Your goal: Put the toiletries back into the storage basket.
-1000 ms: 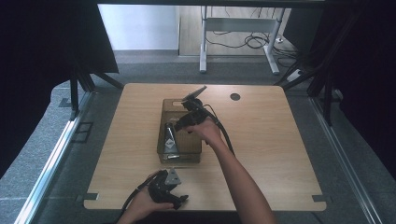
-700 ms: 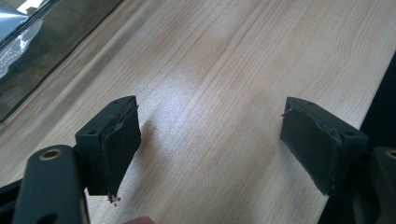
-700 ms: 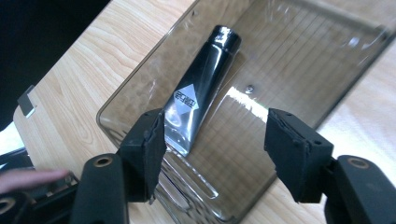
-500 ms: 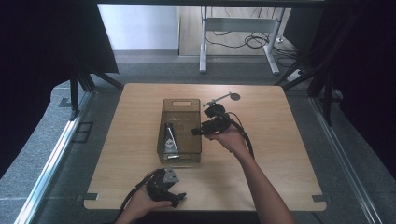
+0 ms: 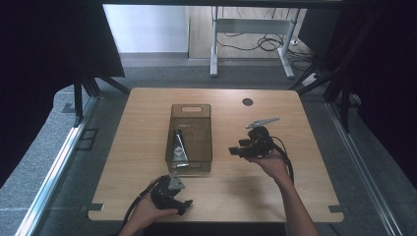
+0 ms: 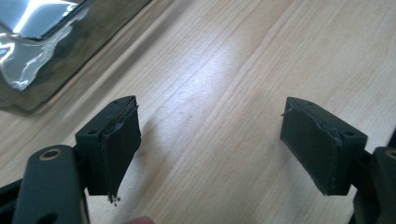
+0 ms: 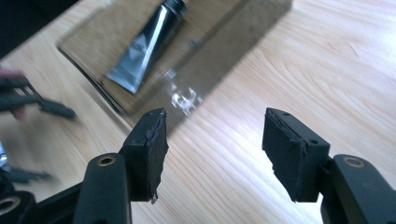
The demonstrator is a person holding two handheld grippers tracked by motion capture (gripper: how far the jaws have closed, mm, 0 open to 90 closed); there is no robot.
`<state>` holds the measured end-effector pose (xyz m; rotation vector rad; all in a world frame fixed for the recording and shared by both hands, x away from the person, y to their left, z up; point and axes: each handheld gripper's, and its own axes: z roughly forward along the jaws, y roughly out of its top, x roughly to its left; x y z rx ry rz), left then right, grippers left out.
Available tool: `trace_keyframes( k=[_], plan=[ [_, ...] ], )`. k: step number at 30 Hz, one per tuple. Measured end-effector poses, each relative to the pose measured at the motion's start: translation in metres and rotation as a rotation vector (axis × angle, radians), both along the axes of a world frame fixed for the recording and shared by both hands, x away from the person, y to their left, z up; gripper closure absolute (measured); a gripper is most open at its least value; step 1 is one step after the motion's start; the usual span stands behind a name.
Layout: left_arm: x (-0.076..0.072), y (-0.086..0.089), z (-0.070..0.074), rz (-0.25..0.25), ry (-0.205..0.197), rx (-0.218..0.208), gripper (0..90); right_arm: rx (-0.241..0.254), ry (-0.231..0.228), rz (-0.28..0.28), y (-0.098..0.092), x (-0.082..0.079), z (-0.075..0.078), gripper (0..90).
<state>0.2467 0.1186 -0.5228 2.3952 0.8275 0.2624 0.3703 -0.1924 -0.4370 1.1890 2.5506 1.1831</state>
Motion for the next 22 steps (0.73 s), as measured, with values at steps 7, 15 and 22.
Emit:
trace_keyframes(
  k=[7,15,22],
  plan=[
    [0.001,0.003,0.001,0.021,-0.002,0.000,20.3,-0.017,-0.027,-0.039,-0.033,-0.023,-0.034,39.7],
    [0.003,0.004,0.000,0.026,-0.001,-0.001,20.3,-0.021,0.003,-0.103,-0.063,-0.032,-0.061,40.3],
    [0.002,0.003,-0.002,0.014,0.003,-0.001,20.3,0.037,-0.034,-0.137,-0.073,-0.036,-0.067,40.3]
  ],
)
